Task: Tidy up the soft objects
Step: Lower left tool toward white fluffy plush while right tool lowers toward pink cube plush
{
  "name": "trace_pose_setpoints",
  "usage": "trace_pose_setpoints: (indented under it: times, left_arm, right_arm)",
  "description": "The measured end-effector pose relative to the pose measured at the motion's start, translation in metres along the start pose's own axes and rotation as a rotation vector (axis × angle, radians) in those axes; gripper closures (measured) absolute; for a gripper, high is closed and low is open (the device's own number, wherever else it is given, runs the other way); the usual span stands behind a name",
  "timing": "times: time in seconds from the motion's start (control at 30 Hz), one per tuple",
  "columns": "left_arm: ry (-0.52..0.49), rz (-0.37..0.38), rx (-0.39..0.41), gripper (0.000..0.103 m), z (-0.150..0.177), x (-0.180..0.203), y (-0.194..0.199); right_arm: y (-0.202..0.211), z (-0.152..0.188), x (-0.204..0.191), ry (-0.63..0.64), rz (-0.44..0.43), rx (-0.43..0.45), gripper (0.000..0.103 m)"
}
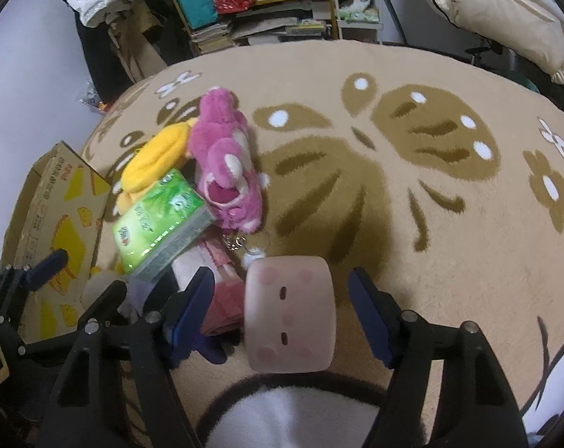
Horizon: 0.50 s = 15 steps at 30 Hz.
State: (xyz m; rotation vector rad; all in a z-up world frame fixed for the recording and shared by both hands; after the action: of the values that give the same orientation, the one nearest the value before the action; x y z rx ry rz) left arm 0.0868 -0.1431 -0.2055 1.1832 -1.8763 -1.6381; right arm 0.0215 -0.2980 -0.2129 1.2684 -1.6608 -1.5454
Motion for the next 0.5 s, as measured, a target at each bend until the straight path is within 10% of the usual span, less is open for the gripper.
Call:
trace_pose_setpoints:
  times: [0.5]
  left_arm:
    - [0.063,0.006,-0.116,0.05,0.014,-0.014,-0.03]
  right_arm:
    - [-0.016,0.008,0.003,-0.018,0.004,-0.077,0.04]
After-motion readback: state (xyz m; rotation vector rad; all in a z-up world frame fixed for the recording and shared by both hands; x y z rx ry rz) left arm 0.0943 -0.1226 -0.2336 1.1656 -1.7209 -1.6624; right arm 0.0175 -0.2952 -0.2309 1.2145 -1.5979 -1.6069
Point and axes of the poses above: each gripper's, at about its wrist camera, not at the fingertips, and y roughly against the way its jaws point, x to its right, z to its underside, the point moved 9 cm from there along -y, roughly the way its jaws point, and after that the axes turned 14 degrees about -x, right-handed, at the moved point
